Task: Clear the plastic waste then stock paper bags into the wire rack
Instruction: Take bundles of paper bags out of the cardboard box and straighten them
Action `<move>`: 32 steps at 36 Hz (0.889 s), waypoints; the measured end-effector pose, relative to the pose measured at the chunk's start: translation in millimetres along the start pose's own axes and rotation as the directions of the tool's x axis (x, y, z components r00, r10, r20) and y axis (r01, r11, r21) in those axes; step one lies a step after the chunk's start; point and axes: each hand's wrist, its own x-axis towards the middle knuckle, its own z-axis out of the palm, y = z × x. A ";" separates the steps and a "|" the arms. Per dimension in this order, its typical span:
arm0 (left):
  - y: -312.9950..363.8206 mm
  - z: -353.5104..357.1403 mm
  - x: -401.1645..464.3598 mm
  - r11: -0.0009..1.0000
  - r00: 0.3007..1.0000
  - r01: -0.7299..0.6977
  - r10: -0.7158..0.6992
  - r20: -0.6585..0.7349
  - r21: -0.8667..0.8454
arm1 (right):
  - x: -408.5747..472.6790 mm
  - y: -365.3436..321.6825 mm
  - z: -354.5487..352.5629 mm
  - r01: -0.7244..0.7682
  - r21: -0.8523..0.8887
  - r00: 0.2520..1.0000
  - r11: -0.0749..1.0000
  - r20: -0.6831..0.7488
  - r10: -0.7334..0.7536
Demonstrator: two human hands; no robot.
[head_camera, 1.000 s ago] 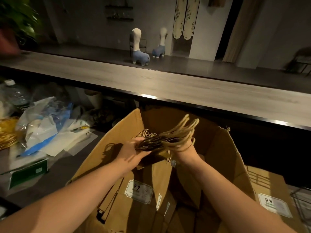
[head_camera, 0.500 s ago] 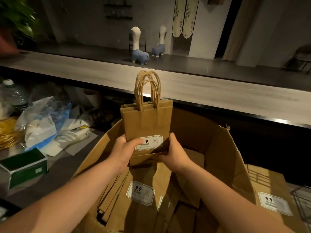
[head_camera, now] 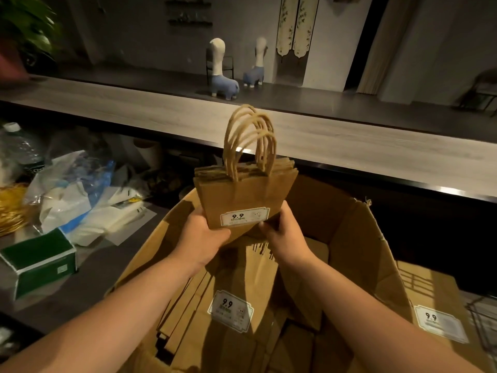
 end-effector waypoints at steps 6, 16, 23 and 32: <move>-1.1 -0.8 -2.6 0.999 0.996 0.014 -0.016 -0.086 -0.031 | -4.3 3.5 5.9 0.043 -0.008 0.996 0.999 0.083 -0.042; -15.0 8.4 3.4 0.970 0.975 0.219 -0.221 0.010 0.106 | -4.6 14.6 5.7 -0.048 -0.063 0.995 0.997 0.089 0.054; -16.4 4.4 2.7 0.971 0.974 0.207 -0.216 0.062 0.119 | -2.6 13.6 4.6 -0.032 -0.075 0.998 0.997 0.043 0.035; 17.2 -0.3 -3.5 0.990 0.992 -0.068 0.081 -0.100 0.125 | 3.0 -12.9 -2.0 -0.071 -0.018 0.997 0.997 0.028 0.072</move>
